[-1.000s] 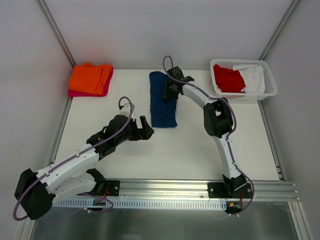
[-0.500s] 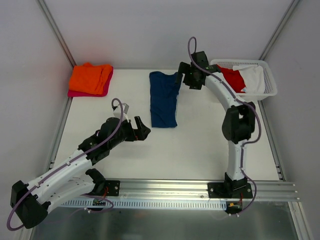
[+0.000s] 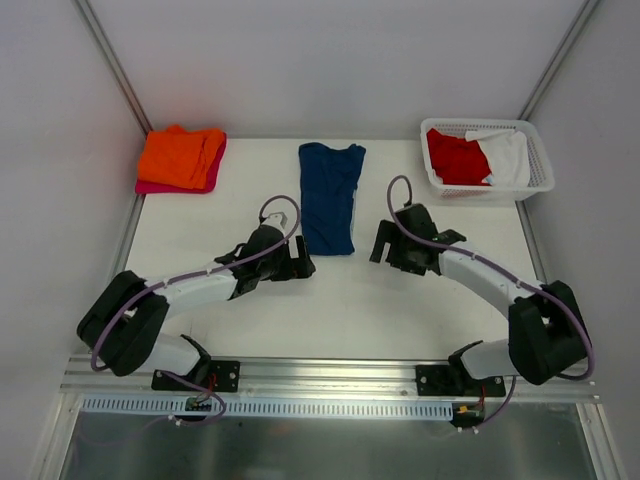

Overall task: Fold and stack the t-shirts
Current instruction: Fold the folded rectangular tshirt in 1/3 of the way

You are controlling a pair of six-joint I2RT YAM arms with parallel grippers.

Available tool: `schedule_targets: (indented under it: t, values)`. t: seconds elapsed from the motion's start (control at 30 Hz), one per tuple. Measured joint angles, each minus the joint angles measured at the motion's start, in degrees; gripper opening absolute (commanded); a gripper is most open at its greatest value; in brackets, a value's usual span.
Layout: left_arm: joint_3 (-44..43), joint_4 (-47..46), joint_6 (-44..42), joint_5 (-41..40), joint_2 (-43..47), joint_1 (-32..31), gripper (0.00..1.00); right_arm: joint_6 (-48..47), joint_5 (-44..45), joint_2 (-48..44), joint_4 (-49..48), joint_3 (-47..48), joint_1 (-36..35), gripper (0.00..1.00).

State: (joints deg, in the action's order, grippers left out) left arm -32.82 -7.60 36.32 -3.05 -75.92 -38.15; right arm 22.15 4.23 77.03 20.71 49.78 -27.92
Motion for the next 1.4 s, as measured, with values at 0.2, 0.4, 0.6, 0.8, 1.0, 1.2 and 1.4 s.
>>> schedule_targets:
  t: [0.2,0.4,0.6,0.8,1.0,1.2,1.4]
  values:
    - [-6.21,-5.55,0.98,4.68,-8.72,2.21,0.99,1.7,-1.95,9.05,-5.38,-3.87,-0.87,0.92]
    - [-8.74,-7.96,0.94,5.6,-8.83,2.27,0.99,1.88,-2.69,13.38,-9.07,-0.57,-0.96,0.91]
    - [-9.46,-7.96,0.94,5.46,-10.03,2.27,0.99,1.86,-4.81,20.39,-11.04,6.67,-1.11,0.91]
    - [-10.21,-7.96,0.96,3.85,-10.32,3.02,0.99,1.79,-6.67,27.65,-10.25,15.67,-1.16,0.91]
    - [-10.82,-8.07,1.03,2.91,-10.32,5.49,0.99,1.62,-6.88,29.42,-8.33,19.04,-1.18,0.91]
    - [-10.45,-8.46,1.09,2.6,-10.25,6.75,0.99,1.38,-6.54,29.31,-6.67,19.3,-1.05,0.9]
    - [-8.5,-9.4,2.1,2.62,-10.1,6.75,0.99,0.63,-5.97,26.67,-4.0,19.06,-0.31,0.91]
